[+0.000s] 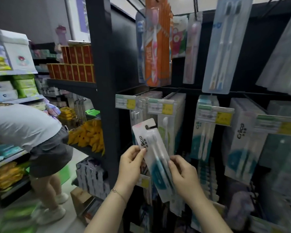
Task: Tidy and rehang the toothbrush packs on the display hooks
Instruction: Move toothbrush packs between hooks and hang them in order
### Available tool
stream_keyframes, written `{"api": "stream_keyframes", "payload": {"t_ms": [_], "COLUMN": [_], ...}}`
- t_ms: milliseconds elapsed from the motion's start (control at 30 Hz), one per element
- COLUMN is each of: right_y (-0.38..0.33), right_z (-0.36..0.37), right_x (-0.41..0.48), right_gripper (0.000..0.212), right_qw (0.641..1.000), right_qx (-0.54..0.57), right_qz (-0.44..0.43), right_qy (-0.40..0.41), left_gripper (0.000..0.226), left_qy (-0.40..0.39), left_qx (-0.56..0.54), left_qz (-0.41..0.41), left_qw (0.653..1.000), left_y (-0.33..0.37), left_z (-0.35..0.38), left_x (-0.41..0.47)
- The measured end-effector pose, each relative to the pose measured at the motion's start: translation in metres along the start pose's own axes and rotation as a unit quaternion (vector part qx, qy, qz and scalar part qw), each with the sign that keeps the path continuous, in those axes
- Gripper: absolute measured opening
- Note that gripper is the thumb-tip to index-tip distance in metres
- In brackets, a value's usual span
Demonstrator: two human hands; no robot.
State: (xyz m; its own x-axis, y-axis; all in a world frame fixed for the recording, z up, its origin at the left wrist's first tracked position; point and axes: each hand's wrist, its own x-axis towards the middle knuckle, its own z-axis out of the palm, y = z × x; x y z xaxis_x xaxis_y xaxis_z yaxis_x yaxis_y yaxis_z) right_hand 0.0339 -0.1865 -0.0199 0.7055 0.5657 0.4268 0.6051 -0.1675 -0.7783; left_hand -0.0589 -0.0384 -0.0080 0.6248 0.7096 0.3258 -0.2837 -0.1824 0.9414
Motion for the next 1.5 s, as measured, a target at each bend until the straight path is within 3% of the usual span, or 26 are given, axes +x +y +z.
{"api": "stream_keyframes", "payload": {"t_ms": [167, 267, 500, 767, 1200, 1500], "right_y": [-0.022, -0.037, -0.059, -0.055, -0.055, -0.066], "right_z": [0.018, 0.024, 0.033, 0.036, 0.044, 0.043], "right_x": [0.018, 0.03, 0.053, 0.05, 0.063, 0.085], "right_gripper": [0.013, 0.015, 0.018, 0.02, 0.018, 0.019], "right_qw": [0.999, 0.999, 0.996, 0.995, 0.992, 0.998], "right_qx": [-0.027, -0.044, -0.066, -0.071, -0.076, -0.009], "right_qz": [-0.016, -0.03, -0.046, -0.062, -0.105, -0.065], "right_qy": [-0.01, -0.003, 0.026, 0.023, 0.009, -0.023], "left_gripper": [0.006, 0.015, 0.05, 0.069, 0.055, 0.069], "left_qy": [0.08, 0.103, 0.078, 0.072, 0.119, 0.159], "left_qx": [-0.004, -0.009, -0.003, 0.026, 0.031, 0.094], "left_qz": [-0.023, -0.032, -0.051, -0.069, -0.062, -0.024], "left_qw": [0.997, 0.994, 0.996, 0.995, 0.991, 0.982], "left_y": [-0.002, 0.005, 0.028, 0.029, 0.025, 0.029], "left_z": [-0.016, -0.018, -0.009, 0.005, 0.011, 0.011], "left_x": [0.013, 0.021, 0.039, 0.044, 0.057, 0.08]}}
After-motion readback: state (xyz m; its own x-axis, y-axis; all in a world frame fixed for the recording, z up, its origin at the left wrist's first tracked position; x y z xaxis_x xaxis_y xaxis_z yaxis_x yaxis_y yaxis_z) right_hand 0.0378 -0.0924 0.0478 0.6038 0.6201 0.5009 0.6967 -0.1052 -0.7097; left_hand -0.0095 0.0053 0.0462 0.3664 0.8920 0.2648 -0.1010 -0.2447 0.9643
